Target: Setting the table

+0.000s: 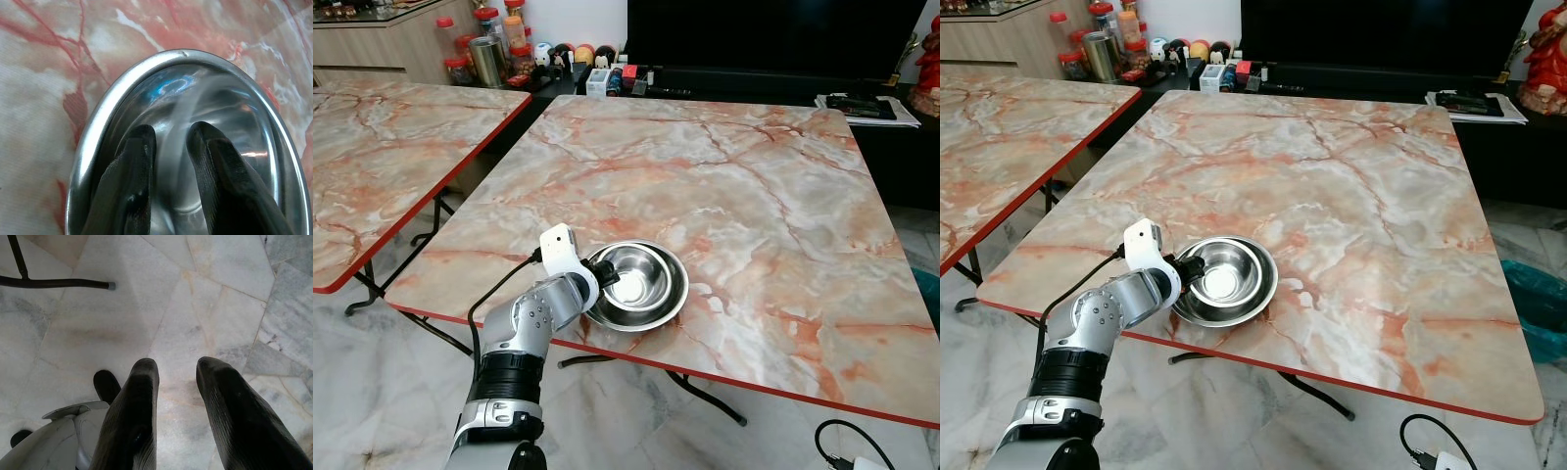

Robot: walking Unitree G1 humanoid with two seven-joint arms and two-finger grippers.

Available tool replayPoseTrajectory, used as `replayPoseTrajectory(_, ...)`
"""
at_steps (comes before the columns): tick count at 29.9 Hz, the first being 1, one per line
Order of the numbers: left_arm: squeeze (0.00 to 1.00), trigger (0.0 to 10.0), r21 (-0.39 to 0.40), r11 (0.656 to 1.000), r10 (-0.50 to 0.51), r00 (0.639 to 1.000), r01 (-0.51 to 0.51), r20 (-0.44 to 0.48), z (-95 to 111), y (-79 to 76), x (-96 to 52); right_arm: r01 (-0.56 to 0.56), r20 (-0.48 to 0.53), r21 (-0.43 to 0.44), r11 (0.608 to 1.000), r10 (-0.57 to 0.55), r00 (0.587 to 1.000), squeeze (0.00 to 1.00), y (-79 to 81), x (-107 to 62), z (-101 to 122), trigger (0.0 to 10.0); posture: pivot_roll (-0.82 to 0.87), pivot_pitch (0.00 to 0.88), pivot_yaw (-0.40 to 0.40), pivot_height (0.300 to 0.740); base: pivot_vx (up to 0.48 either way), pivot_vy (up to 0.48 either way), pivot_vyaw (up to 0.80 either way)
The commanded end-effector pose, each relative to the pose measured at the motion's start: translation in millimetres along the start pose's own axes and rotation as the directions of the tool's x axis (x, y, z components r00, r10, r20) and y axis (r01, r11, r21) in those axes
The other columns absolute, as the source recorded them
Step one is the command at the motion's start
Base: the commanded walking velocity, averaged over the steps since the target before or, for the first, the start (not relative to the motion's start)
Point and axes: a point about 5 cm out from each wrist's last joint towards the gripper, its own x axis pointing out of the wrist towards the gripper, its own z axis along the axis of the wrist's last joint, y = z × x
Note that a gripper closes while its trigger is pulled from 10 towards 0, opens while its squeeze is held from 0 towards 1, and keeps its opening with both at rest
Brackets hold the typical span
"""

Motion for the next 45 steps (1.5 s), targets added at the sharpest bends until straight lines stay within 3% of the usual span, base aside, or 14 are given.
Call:
replayPoseTrajectory(1,0.29,10.0,0.017,1.000,0.012,1.000,-0.011,-0.006,3.2,-0.7,0.0,0.006,-0.008,0.018,1.000,-0.006,1.000,0.00,-0.2,-0.3,-2.5,10.0,0.00,0.077,0.051,0.740,0.000,0.000,0.00)
replayPoseTrajectory(2,0.00,10.0,0.017,1.000,0.013,1.000,-0.012,-0.006,3.3,-0.5,-0.1,0.006,-0.008,0.018,1.000,-0.005,1.000,0.00,-0.1,-0.3,-2.5,10.0,0.00,0.078,0.051,0.740,0.000,0.000,0.00)
replayPoseTrajectory(16,0.00,10.0,0.096,0.995,0.020,0.998,-0.026,0.055,25.2,-5.0,-8.0,0.004,-0.007,0.016,1.000,-0.004,1.000,0.00,-0.1,-0.2,-1.7,10.0,0.00,0.078,0.047,0.740,0.000,0.000,0.00)
replayPoseTrajectory(21,0.00,10.0,0.228,0.973,-0.003,0.985,-0.036,0.172,52.8,-13.6,-20.8,0.004,-0.005,0.016,1.000,-0.004,1.000,0.00,-0.3,-0.2,-1.4,10.0,0.00,0.079,0.044,0.740,0.000,0.000,0.00)
replayPoseTrajectory(23,0.00,10.0,0.241,0.970,-0.010,0.982,-0.037,0.190,55.6,-14.6,-22.1,0.004,-0.005,0.016,1.000,-0.004,1.000,0.00,-0.3,-0.2,-1.4,10.0,0.00,0.079,0.044,0.740,0.000,0.000,0.00)
replayPoseTrajectory(24,0.00,10.0,0.268,0.963,-0.044,0.960,-0.032,0.275,67.9,-18.1,-27.4,0.005,-0.004,0.018,1.000,-0.005,1.000,0.00,-0.3,-0.2,-1.3,10.0,0.00,0.079,0.043,0.740,0.000,0.000,0.00)
replayPoseTrajectory(29,0.00,10.0,0.289,0.956,-0.074,0.925,-0.041,0.373,80.2,-18.2,-33.3,0.006,0.000,0.022,1.000,-0.006,1.000,0.00,-0.2,-0.2,-0.9,10.0,0.01,0.078,0.042,0.740,0.000,0.000,0.00)
replayPoseTrajectory(30,0.00,10.0,0.321,0.944,-0.066,0.904,-0.081,0.423,85.1,-11.6,-35.4,0.005,0.005,0.030,1.000,-0.005,1.000,0.00,0.0,-0.2,-0.7,10.0,0.00,0.077,0.044,0.740,0.000,0.000,0.00)
replayPoseTrajectory(32,0.00,10.0,0.430,0.879,-0.062,0.847,-0.203,0.528,93.7,3.2,-41.7,0.004,0.012,0.042,0.999,-0.005,1.000,0.00,0.4,-0.3,-0.5,10.0,0.00,0.076,0.046,0.740,0.000,0.000,0.00)
replayPoseTrajectory(35,0.00,10.0,0.528,0.754,-0.042,0.773,-0.391,0.633,97.6,32.0,-52.8,0.008,0.021,0.049,0.999,-0.009,1.000,0.00,-0.2,-0.4,-0.3,10.0,0.00,0.075,0.047,0.740,0.000,0.000,0.00)
replayPoseTrajectory(38,0.00,10.0,0.524,0.706,0.016,0.750,-0.477,0.661,95.4,56.2,-59.7,0.011,0.022,0.050,0.999,-0.012,1.000,0.00,-0.8,-0.5,-0.5,10.0,0.00,0.075,0.049,0.740,0.000,0.000,0.00)
replayPoseTrajectory(42,0.00,10.0,0.549,0.643,0.019,0.728,-0.534,0.686,91.6,77.2,-69.7,0.013,0.026,0.049,0.999,-0.014,1.000,0.00,-1.2,-0.6,-0.4,10.0,0.01,0.075,0.046,0.740,0.000,0.000,0.00)
replayPoseTrajectory(45,0.00,10.0,0.556,0.630,0.019,0.726,-0.542,0.687,84.6,90.3,-73.3,0.012,0.029,0.051,0.999,-0.014,0.999,0.00,-1.1,-0.6,-0.3,10.0,0.01,0.073,0.048,0.740,0.000,0.000,0.00)
